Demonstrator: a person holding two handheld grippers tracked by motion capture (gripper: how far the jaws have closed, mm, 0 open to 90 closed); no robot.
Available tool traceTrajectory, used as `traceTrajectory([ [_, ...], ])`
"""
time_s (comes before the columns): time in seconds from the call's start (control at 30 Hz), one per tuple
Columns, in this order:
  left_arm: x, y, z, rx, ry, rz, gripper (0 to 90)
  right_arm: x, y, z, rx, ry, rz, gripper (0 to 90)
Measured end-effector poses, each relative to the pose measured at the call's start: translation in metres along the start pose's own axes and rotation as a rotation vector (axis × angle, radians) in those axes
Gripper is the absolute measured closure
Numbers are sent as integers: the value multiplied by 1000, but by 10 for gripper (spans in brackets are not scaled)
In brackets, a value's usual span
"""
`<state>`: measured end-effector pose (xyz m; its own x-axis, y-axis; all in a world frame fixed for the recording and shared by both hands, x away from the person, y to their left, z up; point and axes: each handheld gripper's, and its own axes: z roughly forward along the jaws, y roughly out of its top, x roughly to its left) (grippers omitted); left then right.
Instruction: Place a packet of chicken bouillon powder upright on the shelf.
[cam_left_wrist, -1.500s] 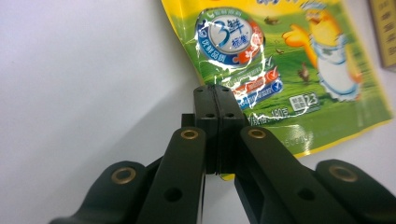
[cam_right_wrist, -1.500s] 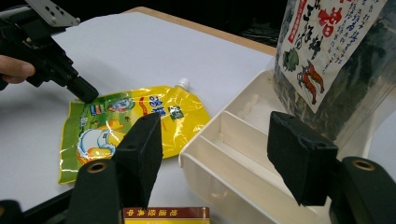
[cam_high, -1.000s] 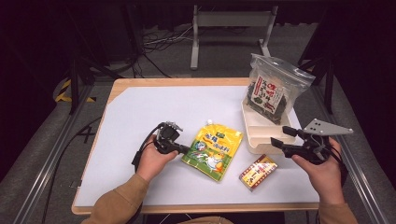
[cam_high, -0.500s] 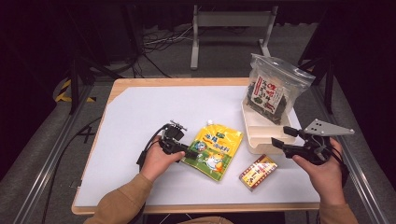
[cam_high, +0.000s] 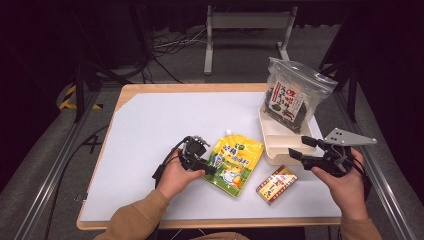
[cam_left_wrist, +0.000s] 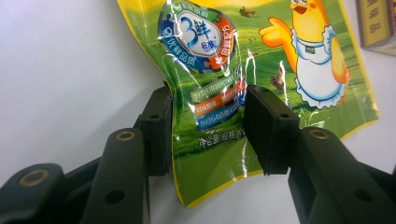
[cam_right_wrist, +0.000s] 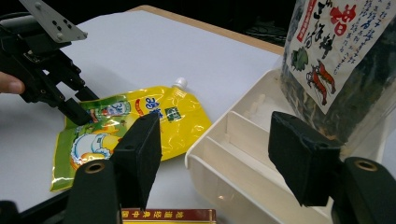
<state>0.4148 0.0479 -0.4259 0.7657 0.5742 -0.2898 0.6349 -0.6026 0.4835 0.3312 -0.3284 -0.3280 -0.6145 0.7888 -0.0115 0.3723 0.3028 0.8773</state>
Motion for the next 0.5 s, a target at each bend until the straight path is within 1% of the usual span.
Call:
traceTrajectory([
  [0.07, -1, -1, 0, -7, 16, 2, 573, 0, 1, 1, 0, 2, -5, 352],
  [0.1, -1, -1, 0, -8, 18, 6, 601, 1, 1, 1, -1, 5, -3, 352],
  [0.2, -4, -2, 1, -17, 46, 21, 625, 1, 2, 2, -2, 8, -6, 352],
  [0.23, -4, -2, 1, -17, 46, 21, 637, 2, 2, 3, 0, 10, -8, 352],
  [0.27, -6, -2, 1, -20, 57, 27, 637, 2, 2, 3, 0, 10, -8, 352],
  [0.37, -11, -2, 0, -28, 88, 61, 679, 2, 2, 5, 0, 13, -9, 352],
  [0.4, -13, -2, 1, -34, 92, 72, 700, 3, 2, 5, 0, 14, -10, 352],
  [0.5, -14, -4, 0, -57, 93, 72, 751, 3, 3, 6, 1, 17, -13, 352],
])
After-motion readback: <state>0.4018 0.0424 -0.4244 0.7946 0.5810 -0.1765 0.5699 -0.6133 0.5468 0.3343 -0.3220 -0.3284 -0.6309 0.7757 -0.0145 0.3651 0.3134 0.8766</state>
